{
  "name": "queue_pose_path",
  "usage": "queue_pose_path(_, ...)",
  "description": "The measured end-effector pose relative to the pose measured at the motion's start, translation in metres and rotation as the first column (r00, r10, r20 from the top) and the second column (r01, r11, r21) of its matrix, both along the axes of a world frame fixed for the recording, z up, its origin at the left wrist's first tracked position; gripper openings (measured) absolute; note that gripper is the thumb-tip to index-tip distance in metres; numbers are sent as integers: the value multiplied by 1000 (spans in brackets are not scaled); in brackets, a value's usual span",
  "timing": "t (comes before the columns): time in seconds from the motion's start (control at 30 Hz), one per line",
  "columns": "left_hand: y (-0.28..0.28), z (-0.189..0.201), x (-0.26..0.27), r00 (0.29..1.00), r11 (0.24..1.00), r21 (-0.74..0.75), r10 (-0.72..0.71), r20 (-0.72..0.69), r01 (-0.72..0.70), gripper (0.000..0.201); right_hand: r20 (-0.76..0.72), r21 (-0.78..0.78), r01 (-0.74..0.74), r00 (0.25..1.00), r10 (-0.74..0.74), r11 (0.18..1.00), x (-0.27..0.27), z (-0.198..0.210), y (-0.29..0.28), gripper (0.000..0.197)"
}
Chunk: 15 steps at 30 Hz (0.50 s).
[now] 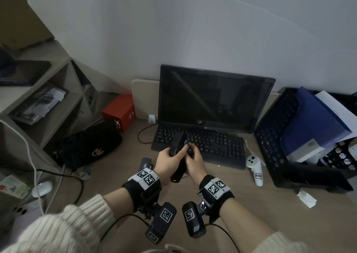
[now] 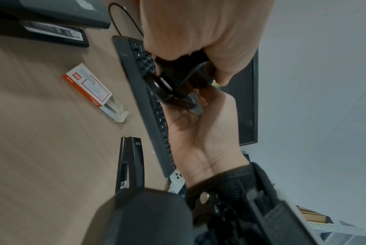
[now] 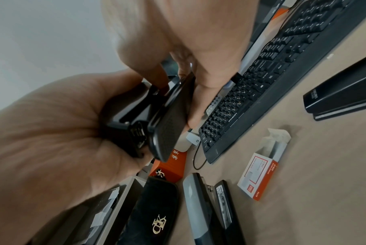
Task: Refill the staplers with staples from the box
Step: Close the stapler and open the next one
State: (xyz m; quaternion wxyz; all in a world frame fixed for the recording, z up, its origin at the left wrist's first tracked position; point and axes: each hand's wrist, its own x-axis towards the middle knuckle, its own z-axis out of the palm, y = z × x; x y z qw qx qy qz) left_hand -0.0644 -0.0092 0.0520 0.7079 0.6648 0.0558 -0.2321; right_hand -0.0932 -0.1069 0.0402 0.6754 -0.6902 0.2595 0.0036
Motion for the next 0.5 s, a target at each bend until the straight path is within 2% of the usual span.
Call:
queue_pose_path(0.37, 0, -12, -4, 999, 1000, 13, -23, -46, 24, 47, -33, 0, 11, 999, -11, 1000, -8, -5, -2, 35)
queue_pose_path(0.5, -1, -14, -7, 999, 999, 33, -35, -40, 36, 41, -60, 11, 10, 998, -10, 1000, -12, -6, -3, 31)
